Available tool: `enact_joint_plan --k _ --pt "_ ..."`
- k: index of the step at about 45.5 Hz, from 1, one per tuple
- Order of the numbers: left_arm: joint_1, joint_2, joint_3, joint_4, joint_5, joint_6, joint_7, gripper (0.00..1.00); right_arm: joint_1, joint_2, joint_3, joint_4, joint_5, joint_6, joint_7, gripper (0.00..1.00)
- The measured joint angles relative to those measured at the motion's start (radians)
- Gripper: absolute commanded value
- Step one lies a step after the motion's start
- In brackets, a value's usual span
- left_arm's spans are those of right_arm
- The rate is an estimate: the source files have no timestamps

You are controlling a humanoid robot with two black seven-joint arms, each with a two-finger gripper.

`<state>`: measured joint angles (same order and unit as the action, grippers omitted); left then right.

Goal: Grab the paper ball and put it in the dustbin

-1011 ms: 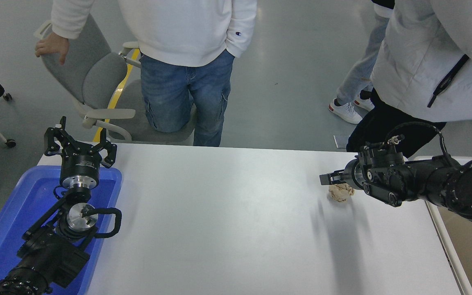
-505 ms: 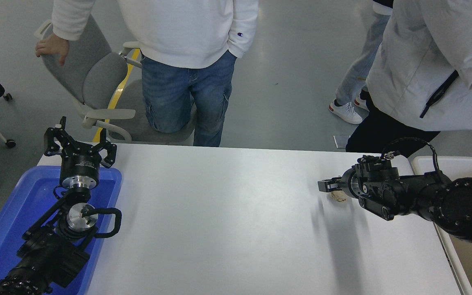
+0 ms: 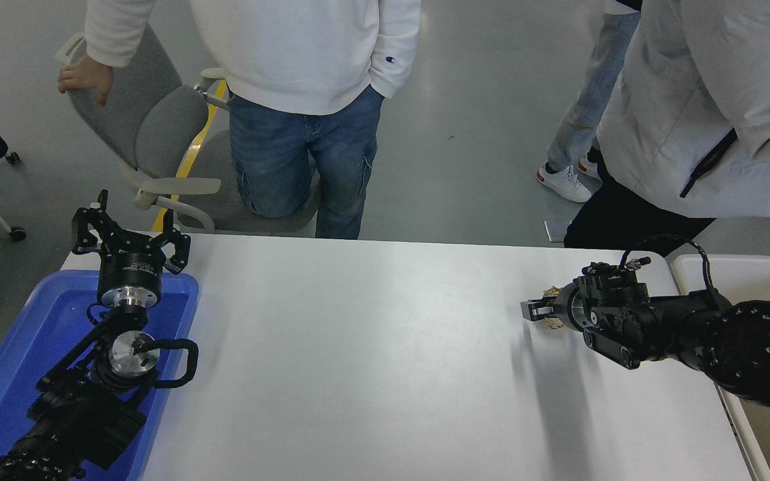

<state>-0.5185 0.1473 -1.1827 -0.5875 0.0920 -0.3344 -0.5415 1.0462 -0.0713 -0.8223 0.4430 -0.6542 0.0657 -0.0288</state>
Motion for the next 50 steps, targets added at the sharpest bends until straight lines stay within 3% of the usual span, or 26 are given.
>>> enact_joint_plan --k 8,15,50 --pt "0.000 0.000 0.000 0.000 0.000 0.000 0.000 0.99 -0.003 0.003 0.000 0.000 -0.014 -0.001 0.000 0.31" --pt "0.000 0.000 0.000 0.000 0.000 0.000 0.000 0.99 -0.005 0.003 0.000 0.002 -0.021 0.004 0.000 0.00" --pt "0.000 0.000 0.000 0.000 0.000 0.000 0.000 0.99 -0.010 -0.006 -0.001 0.010 -0.063 0.016 0.007 0.00"
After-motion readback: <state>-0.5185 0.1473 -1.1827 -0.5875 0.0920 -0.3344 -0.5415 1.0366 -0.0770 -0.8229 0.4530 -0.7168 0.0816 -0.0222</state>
